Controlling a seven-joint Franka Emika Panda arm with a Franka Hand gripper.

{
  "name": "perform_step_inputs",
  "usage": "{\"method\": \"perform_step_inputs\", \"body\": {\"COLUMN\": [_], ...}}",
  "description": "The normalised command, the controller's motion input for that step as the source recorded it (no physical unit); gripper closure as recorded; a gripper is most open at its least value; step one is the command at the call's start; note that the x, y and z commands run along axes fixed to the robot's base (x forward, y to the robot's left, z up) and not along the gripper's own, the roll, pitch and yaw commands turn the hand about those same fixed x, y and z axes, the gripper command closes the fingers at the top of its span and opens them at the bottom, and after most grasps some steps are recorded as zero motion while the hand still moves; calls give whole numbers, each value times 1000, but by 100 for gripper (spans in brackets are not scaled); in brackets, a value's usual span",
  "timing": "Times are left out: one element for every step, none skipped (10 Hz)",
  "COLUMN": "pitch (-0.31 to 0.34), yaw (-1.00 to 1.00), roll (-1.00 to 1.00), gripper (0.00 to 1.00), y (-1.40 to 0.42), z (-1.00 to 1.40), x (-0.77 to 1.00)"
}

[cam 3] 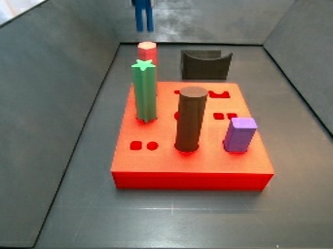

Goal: Pick up the square-circle object. Move up. Place the square-circle object on the fixture. Regrasp the square-circle object. Rotate the square-circle object. Move to above the board. Insert the square-circle object.
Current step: Move to above the board.

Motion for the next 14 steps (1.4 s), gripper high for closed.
{"method": "perform_step_inputs", "body": {"pitch": [79,81,77,77,75,74,410,387,358,264,197,140,129,122], "yaw": [33,37,38,38,38,39,182,162,133,58,36,26,23,18], "roll": [113,103,101,104,106,105,-37,-24,-29,-78,-34,-8,-22,-2], "gripper": [100,100,100,100,100,100,100,100,100,100,100,100,100,100], "y": [35,28,21,14,7,0,-1000,-1000,-1000,-1000,-1000,-1000,-1000,-1000], "z": [1000,1000,846,683,521,358,262,229,236,237,234,238,239,239], "x": [-11,-7,-3,-3,-3,-2,200,209,219,233,233,239,245,258]}}
